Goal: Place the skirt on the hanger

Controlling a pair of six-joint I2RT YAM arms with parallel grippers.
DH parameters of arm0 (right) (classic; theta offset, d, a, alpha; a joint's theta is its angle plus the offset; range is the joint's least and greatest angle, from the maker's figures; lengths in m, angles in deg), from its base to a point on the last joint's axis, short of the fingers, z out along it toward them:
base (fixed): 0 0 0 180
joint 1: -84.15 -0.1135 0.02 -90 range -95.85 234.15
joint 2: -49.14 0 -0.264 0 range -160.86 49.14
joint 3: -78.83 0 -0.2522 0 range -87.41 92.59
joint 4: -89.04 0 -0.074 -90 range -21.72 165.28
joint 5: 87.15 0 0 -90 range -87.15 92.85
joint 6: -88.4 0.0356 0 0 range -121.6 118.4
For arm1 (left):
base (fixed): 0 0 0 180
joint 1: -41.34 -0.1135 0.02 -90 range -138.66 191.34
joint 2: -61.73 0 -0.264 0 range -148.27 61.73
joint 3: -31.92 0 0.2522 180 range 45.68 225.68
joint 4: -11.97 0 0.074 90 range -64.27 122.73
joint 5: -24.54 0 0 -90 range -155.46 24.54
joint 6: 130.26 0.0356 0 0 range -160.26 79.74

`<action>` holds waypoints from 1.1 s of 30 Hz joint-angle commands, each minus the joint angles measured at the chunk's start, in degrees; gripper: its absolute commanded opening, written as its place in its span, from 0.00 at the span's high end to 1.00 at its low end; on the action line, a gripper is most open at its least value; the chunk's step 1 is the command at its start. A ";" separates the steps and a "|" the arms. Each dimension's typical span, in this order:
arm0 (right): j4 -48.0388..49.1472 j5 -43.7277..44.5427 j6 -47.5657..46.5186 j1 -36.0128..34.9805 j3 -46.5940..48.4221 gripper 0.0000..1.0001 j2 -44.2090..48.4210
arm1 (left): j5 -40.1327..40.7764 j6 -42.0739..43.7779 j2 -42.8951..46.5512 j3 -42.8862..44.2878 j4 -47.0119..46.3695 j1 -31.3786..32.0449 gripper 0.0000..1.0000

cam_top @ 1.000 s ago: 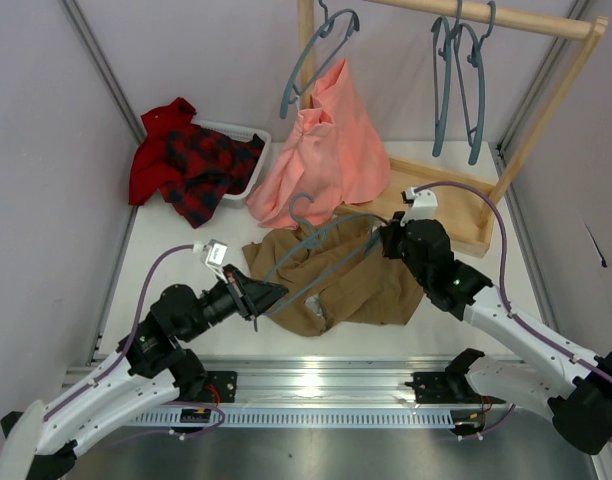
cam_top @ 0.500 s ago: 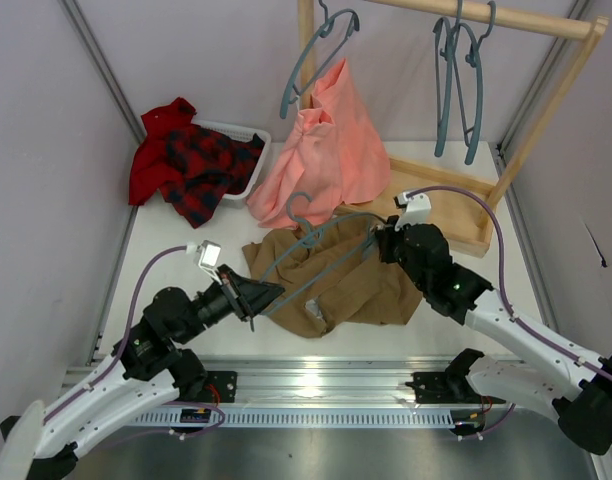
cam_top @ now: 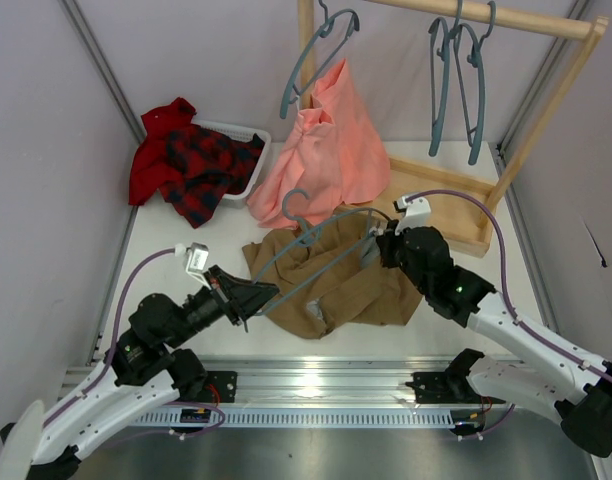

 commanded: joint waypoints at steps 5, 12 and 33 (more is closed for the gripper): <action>-2.20 -0.86 0.24 -0.21 2.97 1.00 -1.62 | -0.95 2.44 2.62 1.11 -6.71 0.32 1.00; -1.66 -8.32 -0.38 -1.09 3.49 1.00 0.67 | 1.24 4.10 2.98 -3.01 -10.49 0.32 1.00; -21.36 -14.21 6.48 -0.21 14.49 0.40 7.51 | -7.28 16.76 -10.90 -7.94 -29.47 0.85 1.00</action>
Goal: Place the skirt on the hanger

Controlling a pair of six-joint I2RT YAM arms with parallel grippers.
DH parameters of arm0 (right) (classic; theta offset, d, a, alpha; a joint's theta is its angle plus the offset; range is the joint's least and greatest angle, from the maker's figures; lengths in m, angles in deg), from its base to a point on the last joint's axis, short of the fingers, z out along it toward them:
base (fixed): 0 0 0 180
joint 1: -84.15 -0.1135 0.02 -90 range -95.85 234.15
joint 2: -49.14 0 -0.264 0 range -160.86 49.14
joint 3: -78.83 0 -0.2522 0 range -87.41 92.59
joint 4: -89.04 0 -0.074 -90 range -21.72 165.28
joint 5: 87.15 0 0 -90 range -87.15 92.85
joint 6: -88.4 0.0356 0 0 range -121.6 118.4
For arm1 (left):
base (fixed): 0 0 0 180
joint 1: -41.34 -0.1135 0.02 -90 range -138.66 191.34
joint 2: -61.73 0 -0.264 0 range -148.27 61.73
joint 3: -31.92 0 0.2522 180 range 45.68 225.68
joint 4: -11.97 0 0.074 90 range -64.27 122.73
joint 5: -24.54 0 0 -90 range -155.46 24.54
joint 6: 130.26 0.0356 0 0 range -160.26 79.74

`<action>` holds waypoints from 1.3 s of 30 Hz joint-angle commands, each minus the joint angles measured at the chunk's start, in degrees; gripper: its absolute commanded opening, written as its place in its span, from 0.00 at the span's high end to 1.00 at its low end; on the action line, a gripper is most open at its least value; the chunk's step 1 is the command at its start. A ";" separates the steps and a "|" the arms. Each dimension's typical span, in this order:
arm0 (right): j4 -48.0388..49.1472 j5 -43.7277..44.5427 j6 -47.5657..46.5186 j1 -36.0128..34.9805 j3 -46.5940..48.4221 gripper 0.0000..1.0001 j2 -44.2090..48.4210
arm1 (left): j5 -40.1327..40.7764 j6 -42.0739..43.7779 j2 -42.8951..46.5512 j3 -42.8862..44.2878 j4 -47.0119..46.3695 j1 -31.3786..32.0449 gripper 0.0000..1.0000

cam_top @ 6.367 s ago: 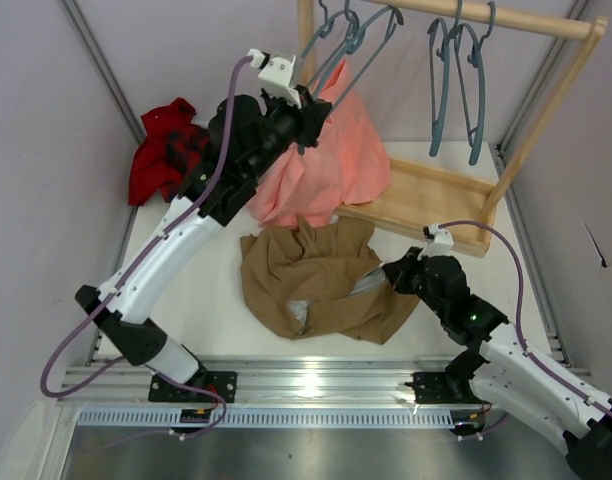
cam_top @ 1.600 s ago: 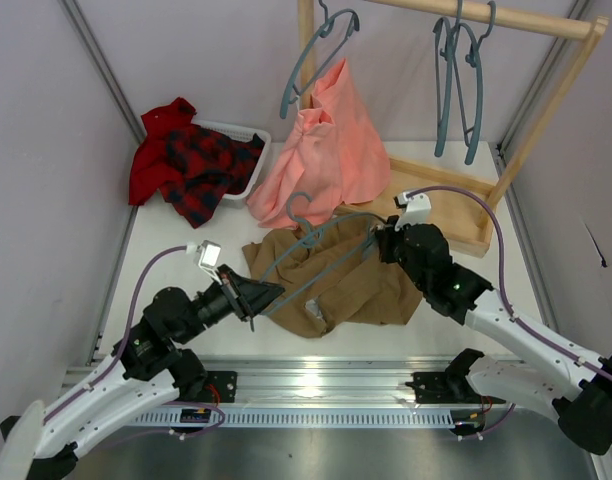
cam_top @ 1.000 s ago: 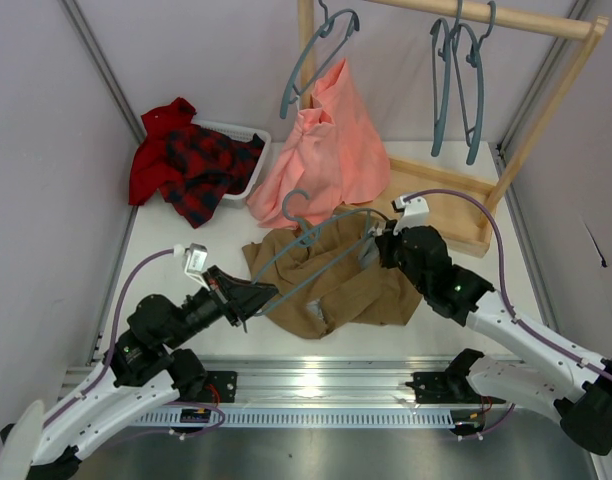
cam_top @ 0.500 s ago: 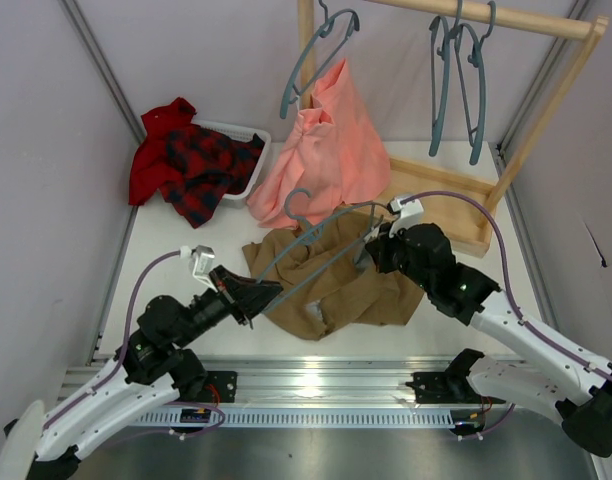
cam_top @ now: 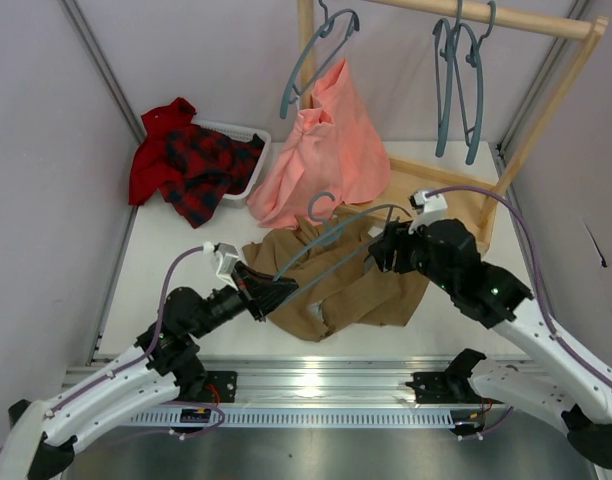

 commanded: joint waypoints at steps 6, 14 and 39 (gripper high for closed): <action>8.48 -13.46 6.30 -0.61 -3.86 0.40 9.32 | -2.26 7.96 -8.86 0.36 -13.32 4.23 1.00; 23.45 -12.70 11.15 -9.12 -12.92 0.39 8.80 | 0.21 8.92 -15.90 0.89 -16.92 5.46 1.00; 35.06 14.30 32.59 -18.54 -19.60 0.39 0.45 | 1.88 13.14 -29.44 4.76 -23.08 9.24 1.00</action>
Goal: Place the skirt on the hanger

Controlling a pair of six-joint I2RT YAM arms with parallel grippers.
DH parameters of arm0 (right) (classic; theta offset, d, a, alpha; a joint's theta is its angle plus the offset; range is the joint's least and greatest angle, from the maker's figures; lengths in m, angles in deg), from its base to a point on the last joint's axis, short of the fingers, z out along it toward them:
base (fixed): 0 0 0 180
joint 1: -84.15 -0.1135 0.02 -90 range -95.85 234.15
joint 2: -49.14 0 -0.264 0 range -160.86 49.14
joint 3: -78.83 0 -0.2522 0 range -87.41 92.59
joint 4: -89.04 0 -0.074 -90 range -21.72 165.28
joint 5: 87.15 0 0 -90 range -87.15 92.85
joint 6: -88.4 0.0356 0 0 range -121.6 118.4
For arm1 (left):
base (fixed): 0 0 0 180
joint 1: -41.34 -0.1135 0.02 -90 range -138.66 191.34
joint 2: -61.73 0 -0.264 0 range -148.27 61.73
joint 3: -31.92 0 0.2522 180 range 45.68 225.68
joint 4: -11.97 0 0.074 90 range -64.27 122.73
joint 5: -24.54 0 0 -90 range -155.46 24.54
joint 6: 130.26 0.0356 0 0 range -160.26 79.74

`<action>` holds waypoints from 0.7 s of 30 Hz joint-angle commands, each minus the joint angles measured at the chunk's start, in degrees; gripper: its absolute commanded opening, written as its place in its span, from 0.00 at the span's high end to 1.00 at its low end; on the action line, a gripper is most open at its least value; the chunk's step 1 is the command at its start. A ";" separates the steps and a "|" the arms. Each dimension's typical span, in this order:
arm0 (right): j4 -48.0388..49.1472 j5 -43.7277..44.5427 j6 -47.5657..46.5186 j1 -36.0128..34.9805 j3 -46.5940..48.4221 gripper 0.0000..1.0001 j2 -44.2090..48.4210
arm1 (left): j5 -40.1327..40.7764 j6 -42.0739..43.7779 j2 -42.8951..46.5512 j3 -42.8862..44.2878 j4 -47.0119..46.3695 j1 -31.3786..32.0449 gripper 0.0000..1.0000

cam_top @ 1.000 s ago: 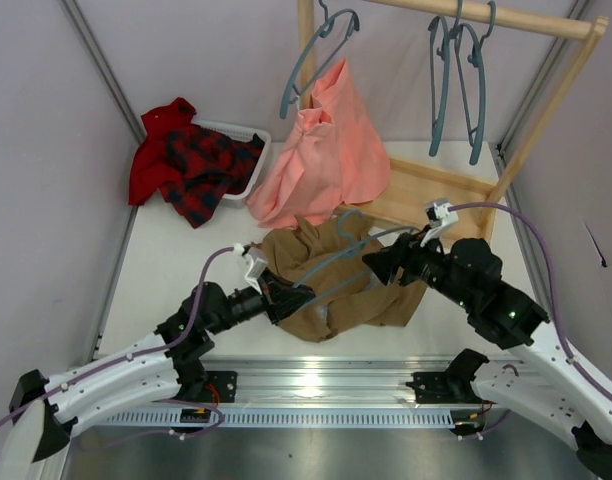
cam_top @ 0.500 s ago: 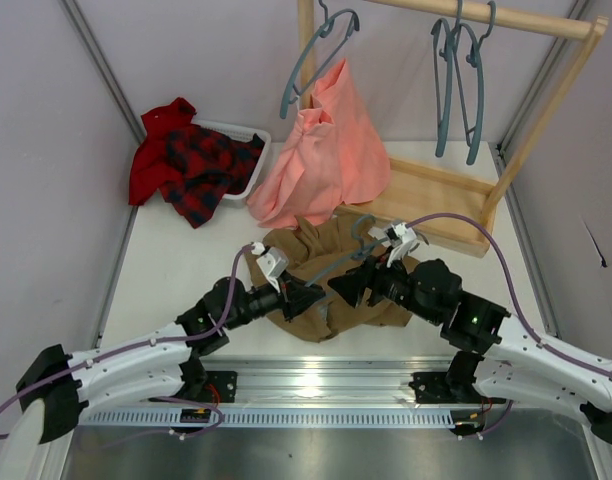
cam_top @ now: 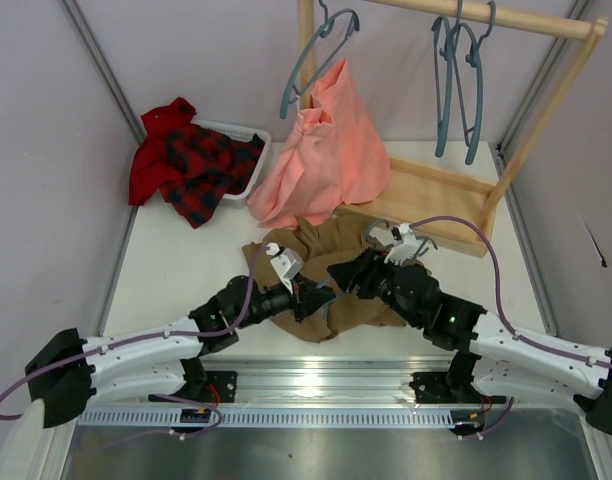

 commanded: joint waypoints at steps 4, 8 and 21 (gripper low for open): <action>6.51 2.25 2.88 -0.86 0.81 0.40 -3.39 | 1.14 2.74 -1.90 3.52 -5.48 1.79 1.00; 8.10 2.52 2.36 -1.74 0.81 0.44 -3.91 | 1.84 2.74 -3.22 3.69 -5.92 2.14 1.00; 3.27 12.26 3.67 -1.91 -0.33 1.00 -3.13 | 2.98 3.18 -1.30 5.89 1.09 3.11 0.95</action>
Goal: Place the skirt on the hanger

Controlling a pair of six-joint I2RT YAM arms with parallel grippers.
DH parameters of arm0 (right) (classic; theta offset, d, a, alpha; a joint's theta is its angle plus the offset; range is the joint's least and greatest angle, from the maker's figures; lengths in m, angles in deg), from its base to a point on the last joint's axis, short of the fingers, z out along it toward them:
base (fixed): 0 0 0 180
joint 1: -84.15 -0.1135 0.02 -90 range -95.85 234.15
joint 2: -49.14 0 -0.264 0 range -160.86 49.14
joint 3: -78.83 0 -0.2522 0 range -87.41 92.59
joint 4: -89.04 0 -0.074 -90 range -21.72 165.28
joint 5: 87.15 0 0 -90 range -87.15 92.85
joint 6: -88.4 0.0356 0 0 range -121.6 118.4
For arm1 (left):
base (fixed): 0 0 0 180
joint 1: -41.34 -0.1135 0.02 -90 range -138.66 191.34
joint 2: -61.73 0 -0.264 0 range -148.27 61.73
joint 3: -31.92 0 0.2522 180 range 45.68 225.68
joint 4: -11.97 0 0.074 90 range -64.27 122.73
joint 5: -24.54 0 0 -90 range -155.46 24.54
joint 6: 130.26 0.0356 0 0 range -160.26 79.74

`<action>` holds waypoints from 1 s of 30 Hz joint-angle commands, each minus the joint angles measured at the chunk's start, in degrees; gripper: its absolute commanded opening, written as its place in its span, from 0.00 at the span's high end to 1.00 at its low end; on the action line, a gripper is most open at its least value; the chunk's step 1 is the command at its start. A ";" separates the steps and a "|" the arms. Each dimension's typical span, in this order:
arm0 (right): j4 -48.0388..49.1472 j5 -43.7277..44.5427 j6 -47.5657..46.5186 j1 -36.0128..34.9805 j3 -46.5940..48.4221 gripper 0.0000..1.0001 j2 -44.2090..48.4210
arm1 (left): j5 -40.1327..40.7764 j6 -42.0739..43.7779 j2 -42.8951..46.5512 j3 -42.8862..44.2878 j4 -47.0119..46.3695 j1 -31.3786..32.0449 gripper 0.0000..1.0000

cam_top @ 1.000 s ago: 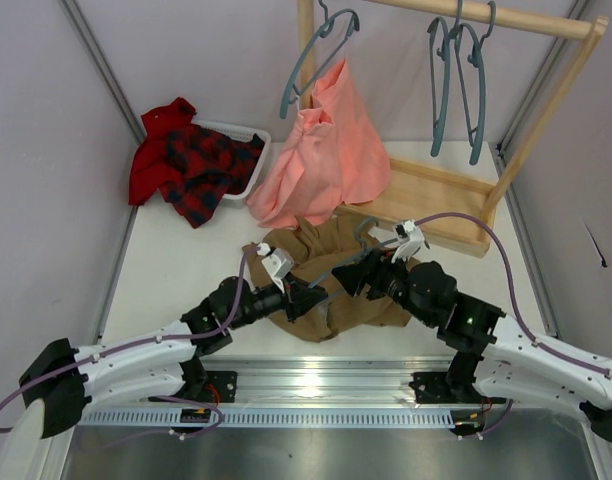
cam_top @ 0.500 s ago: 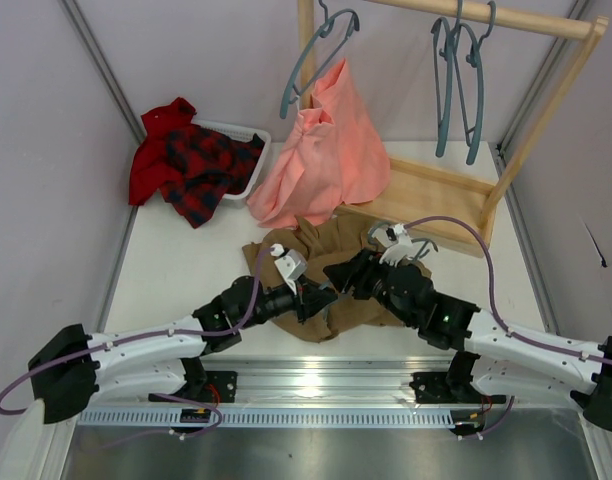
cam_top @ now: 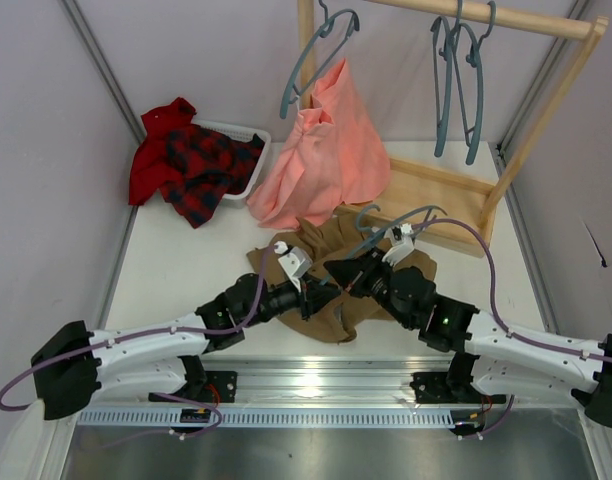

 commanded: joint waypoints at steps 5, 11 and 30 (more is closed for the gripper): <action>-2.82 11.91 -5.05 0.36 -3.07 1.00 2.59 | 2.81 1.24 9.02 4.32 10.91 0.88 0.50; -0.89 12.80 -3.82 2.03 -5.36 1.00 2.06 | 9.31 -1.31 21.94 5.03 26.73 0.88 0.01; 2.02 4.72 -1.01 7.30 -8.87 1.00 6.37 | 18.18 -3.70 4.58 4.84 19.66 9.06 0.04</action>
